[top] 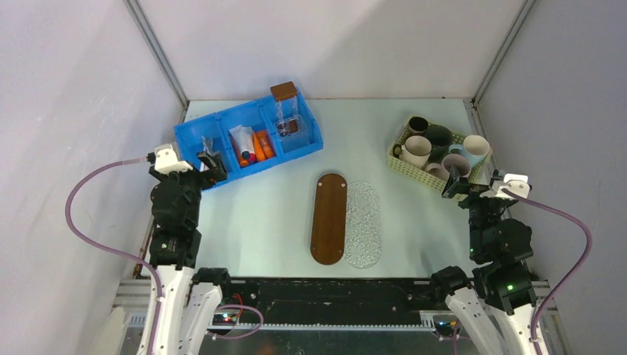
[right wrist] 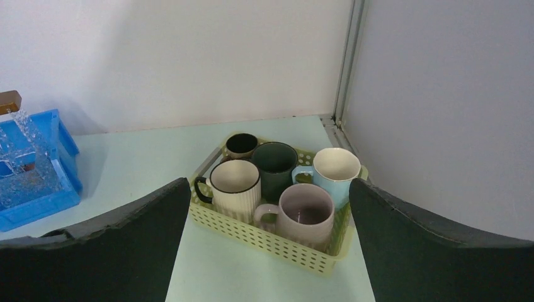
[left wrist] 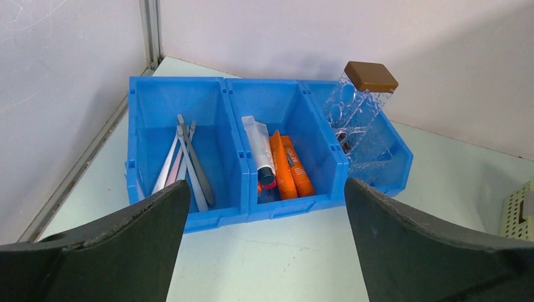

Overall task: Prepare toiletry sets of a toothbrush and toothpaste on the tray
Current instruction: Pick up the cup from the storage box.

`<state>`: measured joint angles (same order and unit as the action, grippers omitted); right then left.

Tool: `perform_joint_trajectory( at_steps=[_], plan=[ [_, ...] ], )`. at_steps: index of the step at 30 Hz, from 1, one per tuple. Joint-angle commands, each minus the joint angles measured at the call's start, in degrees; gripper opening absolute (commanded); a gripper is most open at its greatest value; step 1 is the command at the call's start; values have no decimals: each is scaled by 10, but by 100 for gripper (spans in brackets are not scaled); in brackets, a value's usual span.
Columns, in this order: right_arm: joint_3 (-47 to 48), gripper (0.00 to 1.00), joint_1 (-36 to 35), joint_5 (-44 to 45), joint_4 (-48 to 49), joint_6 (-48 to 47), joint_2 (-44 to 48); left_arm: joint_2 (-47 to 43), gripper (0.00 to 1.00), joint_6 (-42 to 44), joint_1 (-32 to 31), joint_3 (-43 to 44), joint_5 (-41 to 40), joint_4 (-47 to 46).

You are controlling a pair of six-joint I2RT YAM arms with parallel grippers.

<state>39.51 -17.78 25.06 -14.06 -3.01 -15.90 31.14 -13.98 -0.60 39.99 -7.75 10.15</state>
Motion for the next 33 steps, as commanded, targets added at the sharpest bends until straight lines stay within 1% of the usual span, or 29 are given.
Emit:
perform_joint_trajectory(
  at_steps=[1, 6, 10, 16, 18, 22, 25, 29, 33],
  plan=[
    [23, 99, -3, 8, 7, 15, -17, 2, 100, 7, 4, 20, 5, -9],
    [44, 100, -3, 13, -16, 16, -45, 14, 100, 6, 4, 27, 10, -2],
    [71, 99, -3, 18, -44, 26, -89, 11, 100, 9, 4, 30, 6, 4],
    [136, 99, -1, 26, -95, 77, -195, -1, 100, 25, 3, 39, -1, 24],
    [164, 99, 2, 27, -122, 101, -255, -8, 100, 39, -10, 41, -14, 30],
    [221, 99, 28, -5, -181, 169, -348, -20, 100, 58, -39, 39, -38, 48],
    [255, 99, 71, -41, -213, 228, -400, -27, 100, 60, -54, 34, -45, 53],
    [271, 100, 128, -94, -216, 287, -460, -31, 100, 62, -63, 32, -50, 53],
    [282, 99, 147, -79, -199, 331, -518, -34, 100, 62, -66, 30, -62, 53]
  ],
)
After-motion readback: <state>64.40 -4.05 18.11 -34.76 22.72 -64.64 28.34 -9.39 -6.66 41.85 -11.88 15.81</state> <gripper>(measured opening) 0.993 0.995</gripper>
